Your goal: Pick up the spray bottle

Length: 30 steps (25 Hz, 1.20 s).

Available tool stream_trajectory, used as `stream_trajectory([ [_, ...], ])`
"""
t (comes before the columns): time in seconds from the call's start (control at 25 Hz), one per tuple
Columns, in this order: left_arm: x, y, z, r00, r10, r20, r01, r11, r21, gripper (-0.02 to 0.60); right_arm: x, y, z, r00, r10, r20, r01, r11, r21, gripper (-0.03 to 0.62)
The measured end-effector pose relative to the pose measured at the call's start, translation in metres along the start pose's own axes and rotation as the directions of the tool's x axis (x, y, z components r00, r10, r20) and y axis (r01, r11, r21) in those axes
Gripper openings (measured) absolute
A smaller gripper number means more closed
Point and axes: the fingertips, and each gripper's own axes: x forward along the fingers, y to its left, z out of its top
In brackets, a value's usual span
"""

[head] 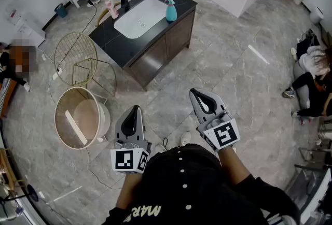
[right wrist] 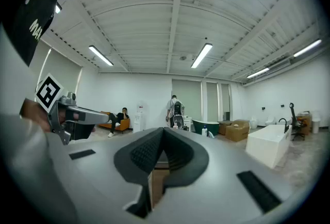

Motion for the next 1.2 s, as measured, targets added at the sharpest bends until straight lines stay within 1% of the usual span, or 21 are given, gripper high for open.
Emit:
stream_trajectory([
  [0.2, 0.001, -0.004, -0.004, 1.000, -0.002, -0.010, 0.002, 1.000, 0.011, 0.020, -0.001, -0.002, -0.002, 1.000, 0.003, -0.006, -0.003, 1.000, 0.001, -0.005],
  [0.4, 0.008, -0.007, -0.004, 1.000, 0.016, -0.016, -0.015, 1.000, 0.015, 0.020, -0.002, -0.012, -0.008, 1.000, 0.004, -0.015, -0.004, 1.000, 0.011, -0.005],
  [0.52, 0.017, -0.015, -0.006, 1.000, 0.021, -0.021, -0.021, 0.999, 0.025, 0.020, -0.004, -0.022, -0.005, 1.000, 0.016, 0.014, -0.016, 1.000, 0.017, -0.005],
  [0.68, 0.029, -0.028, -0.013, 0.998, 0.055, -0.024, -0.054, 0.998, 0.017, 0.020, -0.010, -0.044, -0.012, 1.000, 0.030, 0.001, -0.030, 0.999, 0.024, -0.005],
  [0.84, 0.043, -0.038, -0.019, 0.997, 0.074, -0.024, -0.074, 0.997, 0.004, 0.020, -0.011, -0.072, -0.019, 1.000, 0.017, -0.014, -0.016, 0.999, 0.030, -0.005],
  [0.96, 0.058, -0.044, -0.020, 0.997, 0.071, -0.025, -0.071, 0.997, 0.001, 0.020, -0.009, -0.093, -0.025, 1.000, 0.004, -0.011, -0.004, 1.000, 0.008, -0.005],
  [1.2, 0.099, -0.045, -0.018, 0.999, 0.040, -0.010, -0.040, 0.999, 0.009, 0.020, 0.010, -0.123, -0.033, 0.999, -0.030, -0.017, 0.031, 0.999, 0.012, -0.005],
])
